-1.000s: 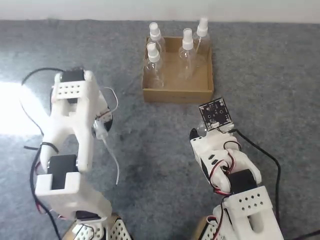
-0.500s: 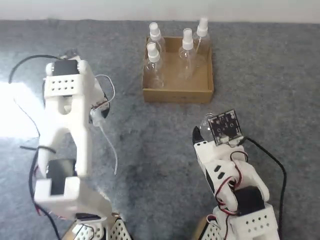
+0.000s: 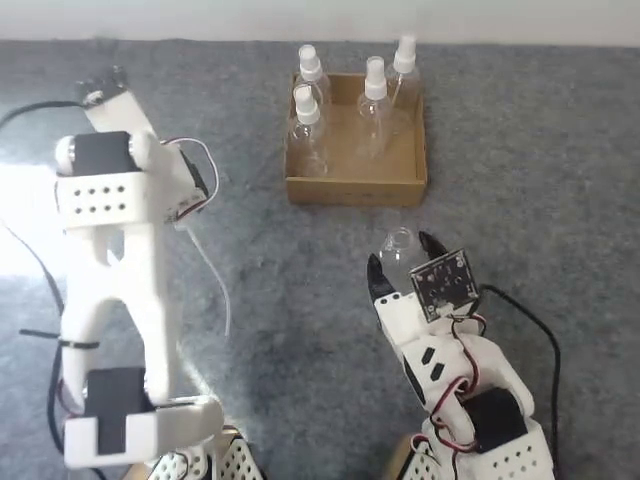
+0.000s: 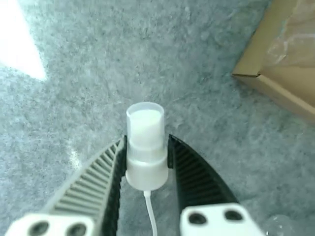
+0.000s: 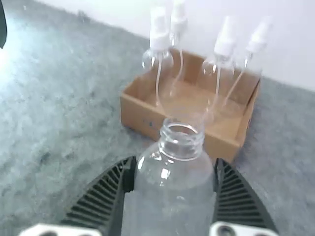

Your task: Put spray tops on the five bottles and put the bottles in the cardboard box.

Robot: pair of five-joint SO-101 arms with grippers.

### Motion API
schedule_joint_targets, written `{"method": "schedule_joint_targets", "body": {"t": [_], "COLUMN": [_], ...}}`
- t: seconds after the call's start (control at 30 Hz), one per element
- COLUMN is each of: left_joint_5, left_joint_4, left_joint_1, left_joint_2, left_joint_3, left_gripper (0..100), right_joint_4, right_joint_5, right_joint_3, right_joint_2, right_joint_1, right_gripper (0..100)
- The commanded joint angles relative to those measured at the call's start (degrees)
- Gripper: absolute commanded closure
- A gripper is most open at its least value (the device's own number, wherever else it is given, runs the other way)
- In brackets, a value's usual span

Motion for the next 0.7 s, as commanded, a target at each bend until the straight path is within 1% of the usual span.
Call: {"method": "schedule_joint_targets", "body": {"t": [0.0, 0.1, 0.2, 0.3, 0.47, 0.67], "left_joint_5": [0.44, 0.53, 0.62, 0.7, 0.62, 0.88], "left_joint_4": [-1.93, -2.55, -2.55, -2.55, -2.81, -7.56], "left_joint_1": [-0.35, -0.35, -0.35, -0.35, -0.18, 0.0], "left_joint_2": [-7.03, -10.73, -13.36, -15.74, -19.6, -21.71], "left_joint_3": [-2.59, -2.59, -2.59, -2.59, -2.59, -2.59], "left_gripper": [99, 99, 99, 99, 99, 99], "right_joint_4": [-7.08, -10.07, -12.79, -13.41, -13.05, -13.05], "right_joint_5": [-0.18, 0.09, 0.18, 0.18, -0.26, -0.26], "right_joint_3": [-1.05, -1.41, -0.97, -0.79, 1.14, 4.66], "right_joint_2": [-0.75, -1.01, -0.75, -0.75, -1.27, -1.27], "right_joint_1": [-0.84, -1.71, -5.14, -8.66, -8.92, -8.92], "right_gripper": [82.6, 82.6, 82.6, 82.6, 82.6, 82.6]}}
